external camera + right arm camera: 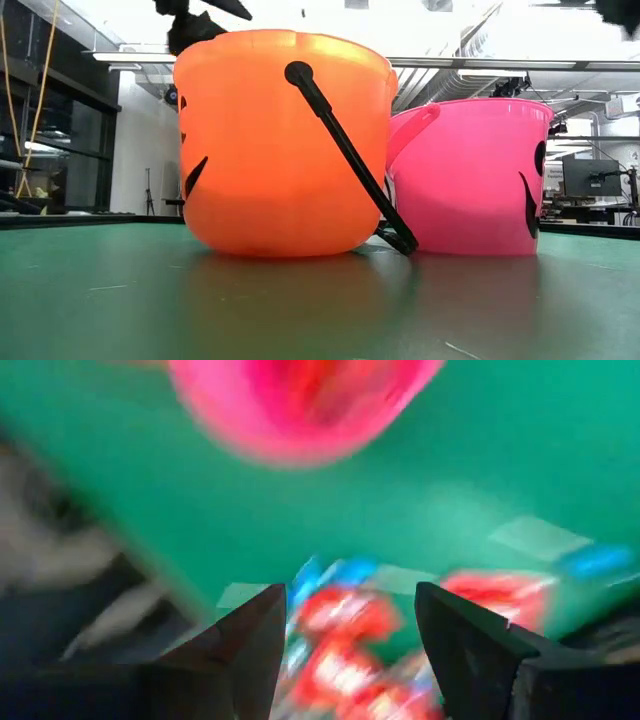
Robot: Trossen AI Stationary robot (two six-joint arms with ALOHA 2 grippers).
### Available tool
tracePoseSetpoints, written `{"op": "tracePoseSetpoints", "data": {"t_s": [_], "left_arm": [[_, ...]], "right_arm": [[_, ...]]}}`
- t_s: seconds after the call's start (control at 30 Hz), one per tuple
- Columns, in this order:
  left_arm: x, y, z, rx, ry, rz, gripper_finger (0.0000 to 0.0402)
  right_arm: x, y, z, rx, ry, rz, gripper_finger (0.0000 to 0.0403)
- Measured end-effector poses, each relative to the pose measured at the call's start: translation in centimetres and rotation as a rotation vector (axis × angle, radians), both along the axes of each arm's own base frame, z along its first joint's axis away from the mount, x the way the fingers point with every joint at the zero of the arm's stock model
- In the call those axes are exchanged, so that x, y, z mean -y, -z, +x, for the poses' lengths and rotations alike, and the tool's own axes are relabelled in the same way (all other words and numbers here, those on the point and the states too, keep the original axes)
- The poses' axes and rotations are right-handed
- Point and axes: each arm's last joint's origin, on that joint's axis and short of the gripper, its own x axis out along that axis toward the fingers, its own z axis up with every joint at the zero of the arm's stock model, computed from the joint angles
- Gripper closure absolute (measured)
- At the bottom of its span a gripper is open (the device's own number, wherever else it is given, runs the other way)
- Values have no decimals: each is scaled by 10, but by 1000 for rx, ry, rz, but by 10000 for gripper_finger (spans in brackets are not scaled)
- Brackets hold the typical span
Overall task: Sort candy by brand, put in halloween buckets
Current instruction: Put the blue gummy into the pink bucket
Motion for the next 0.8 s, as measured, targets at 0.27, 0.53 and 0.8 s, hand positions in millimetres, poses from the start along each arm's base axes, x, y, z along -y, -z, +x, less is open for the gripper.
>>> {"op": "tracePoseSetpoints", "data": {"t_s": [0.27, 0.53, 0.8], "left_arm": [[1, 15, -20, 51, -80, -53, 197], [0, 16, -18, 53, -78, -20, 197], [0, 16, -18, 55, -98, -10, 197]], "right_arm": [[-80, 67, 2, 79, -58, 512, 188], [-116, 100, 2, -135, -81, 407, 188], [-137, 125, 17, -356, -204, 149, 188]]}}
